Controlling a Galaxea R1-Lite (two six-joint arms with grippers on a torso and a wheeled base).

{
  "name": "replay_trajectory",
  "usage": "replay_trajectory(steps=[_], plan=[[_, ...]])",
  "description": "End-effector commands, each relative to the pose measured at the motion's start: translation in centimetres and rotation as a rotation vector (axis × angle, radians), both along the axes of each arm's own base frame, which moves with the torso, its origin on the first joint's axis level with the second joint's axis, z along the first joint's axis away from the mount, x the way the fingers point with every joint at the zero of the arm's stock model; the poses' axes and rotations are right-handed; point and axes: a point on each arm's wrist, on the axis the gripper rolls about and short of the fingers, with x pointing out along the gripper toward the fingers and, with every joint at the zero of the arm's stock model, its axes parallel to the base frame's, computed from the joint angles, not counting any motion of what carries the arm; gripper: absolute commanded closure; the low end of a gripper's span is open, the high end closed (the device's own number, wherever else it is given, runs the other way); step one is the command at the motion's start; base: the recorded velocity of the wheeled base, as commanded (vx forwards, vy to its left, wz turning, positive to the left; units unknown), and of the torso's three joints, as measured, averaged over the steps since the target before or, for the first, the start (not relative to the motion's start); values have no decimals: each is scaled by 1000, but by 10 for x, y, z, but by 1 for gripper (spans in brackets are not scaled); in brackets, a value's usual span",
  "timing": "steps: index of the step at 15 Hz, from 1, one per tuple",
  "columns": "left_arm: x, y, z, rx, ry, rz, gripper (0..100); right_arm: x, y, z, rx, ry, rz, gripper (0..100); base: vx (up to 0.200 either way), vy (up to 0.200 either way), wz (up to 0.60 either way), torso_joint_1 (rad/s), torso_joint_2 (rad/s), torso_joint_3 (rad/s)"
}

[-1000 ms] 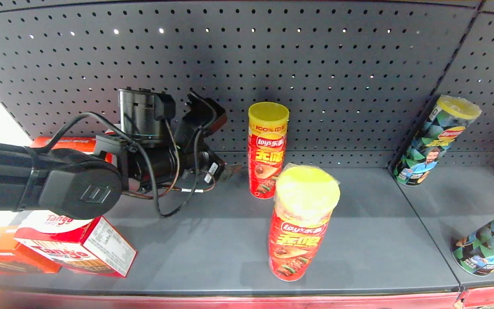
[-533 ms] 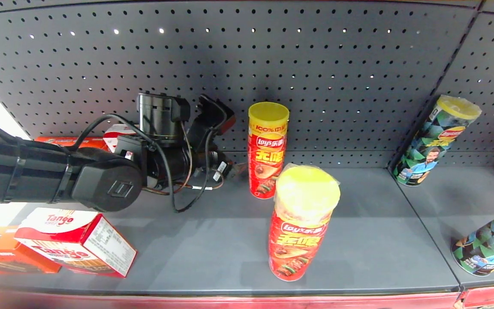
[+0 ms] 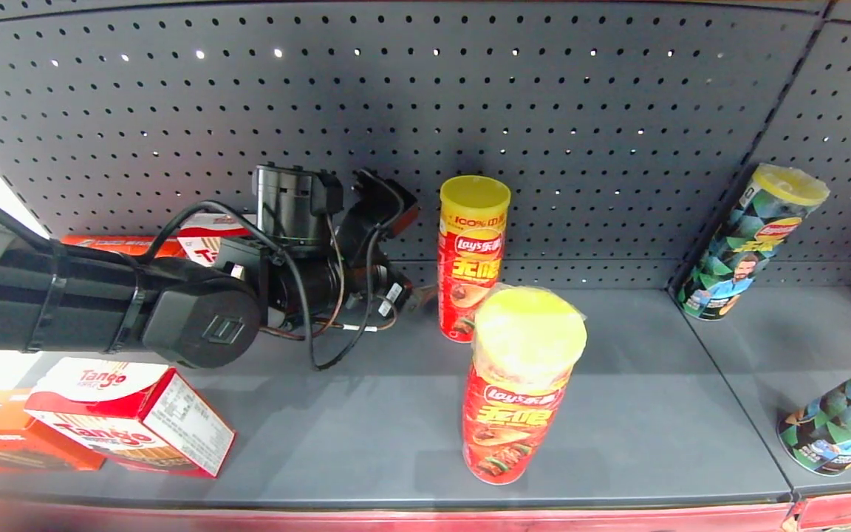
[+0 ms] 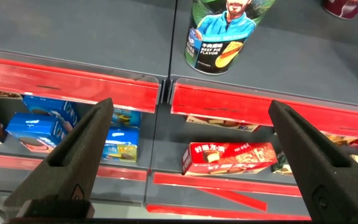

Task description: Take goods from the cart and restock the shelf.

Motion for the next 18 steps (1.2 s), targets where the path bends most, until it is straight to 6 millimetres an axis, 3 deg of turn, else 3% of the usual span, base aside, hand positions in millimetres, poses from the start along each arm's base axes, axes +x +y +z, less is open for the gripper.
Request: replay_trajectory(steps=[1,6,9,12,15,18], plan=[[-1,-2,0,1,1,-5,0,0,0,0,0,2,1,0,0,0,0,0,0,0],[-6,-2,2,-9,4,-8,0,0,0,0,-1,-4,7,0,0,0,0,0,0,0],[-22,16,34,-70,-56,38,0,-1,0,0,-14,-13,19,0,0,0,0,0,0,0],[-36,30,43,-68,-78,87,0,-2,0,2,11,-24,13,0,0,0,0,0,0,0],[-47,34,48,-69,-91,116,0,-8,1,62,85,-103,49,0,0,0,0,0,0,0],[-51,36,42,-81,-113,128,0,-11,5,123,92,-110,263,0,0,0,0,0,0,0]])
